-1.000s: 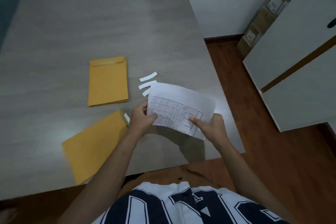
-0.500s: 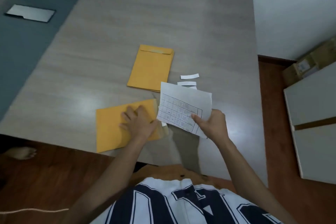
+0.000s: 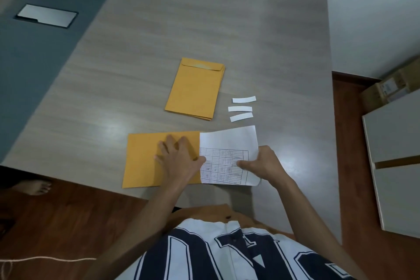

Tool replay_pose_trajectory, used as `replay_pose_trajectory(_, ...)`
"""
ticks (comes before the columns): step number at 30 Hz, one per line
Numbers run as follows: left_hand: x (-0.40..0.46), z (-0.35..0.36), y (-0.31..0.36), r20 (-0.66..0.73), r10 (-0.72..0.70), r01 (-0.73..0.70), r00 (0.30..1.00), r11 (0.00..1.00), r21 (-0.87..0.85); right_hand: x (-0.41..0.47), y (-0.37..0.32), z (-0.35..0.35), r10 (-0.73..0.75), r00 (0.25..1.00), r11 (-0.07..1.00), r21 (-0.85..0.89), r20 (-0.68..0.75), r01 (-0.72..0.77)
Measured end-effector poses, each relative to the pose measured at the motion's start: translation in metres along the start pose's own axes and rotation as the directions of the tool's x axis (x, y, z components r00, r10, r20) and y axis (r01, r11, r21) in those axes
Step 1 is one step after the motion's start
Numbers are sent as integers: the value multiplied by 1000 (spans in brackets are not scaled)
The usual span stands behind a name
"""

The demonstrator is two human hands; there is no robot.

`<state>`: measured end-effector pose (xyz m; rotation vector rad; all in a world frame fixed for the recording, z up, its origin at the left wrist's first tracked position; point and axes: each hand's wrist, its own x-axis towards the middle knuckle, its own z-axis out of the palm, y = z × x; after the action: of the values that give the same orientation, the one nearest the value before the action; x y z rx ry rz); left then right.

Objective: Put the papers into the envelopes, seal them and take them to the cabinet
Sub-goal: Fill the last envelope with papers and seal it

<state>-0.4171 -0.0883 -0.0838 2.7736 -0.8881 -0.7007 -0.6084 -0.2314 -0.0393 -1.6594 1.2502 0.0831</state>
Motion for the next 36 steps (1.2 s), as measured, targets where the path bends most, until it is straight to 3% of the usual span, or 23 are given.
replay_pose_trajectory(5, -2, 0, -3, 4, 50, -50, 999, 999, 20, 10, -10, 9, 54, 992, 987, 146, 110, -70)
replay_pose_trajectory(9, -2, -2, 2, 10, 77, -77, 997, 995, 68, 17, -23, 33, 84, 984, 985, 137, 156, -106)
replay_pose_trajectory(12, 2, -14, 1, 40, 107, -110, 993, 990, 83, 18, -25, 41, 79, 993, 993, 83, 91, -86)
replay_pose_trajectory(14, 9, -25, -6, 81, 228, -238, 970, 961, 139, 16, -24, 39, 53, 999, 998, 45, 1, -53)
replay_pose_trajectory(16, 19, -34, -14, 196, 417, -453, 888, 867, 210, 14, -23, 37, 39, 995, 999, 21, -94, -37)
replay_pose_trajectory(19, 31, -39, -19, 329, 521, -607, 788, 747, 271, 11, -24, 40, 54, 986, 998, -4, -155, -56)
replay_pose_trajectory(24, 46, -41, -13, 333, 565, -652, 755, 702, 286, 6, -31, 53, 108, 978, 994, 9, -177, -108)
replay_pose_trajectory(29, 48, -37, -19, 438, 588, -730, 680, 602, 323, 8, -40, 68, 136, 973, 990, -7, -187, -140)
replay_pose_trajectory(36, 55, -49, -38, 383, 589, -701, 712, 626, 341, 7, -42, 71, 168, 958, 985, 18, -233, -169)
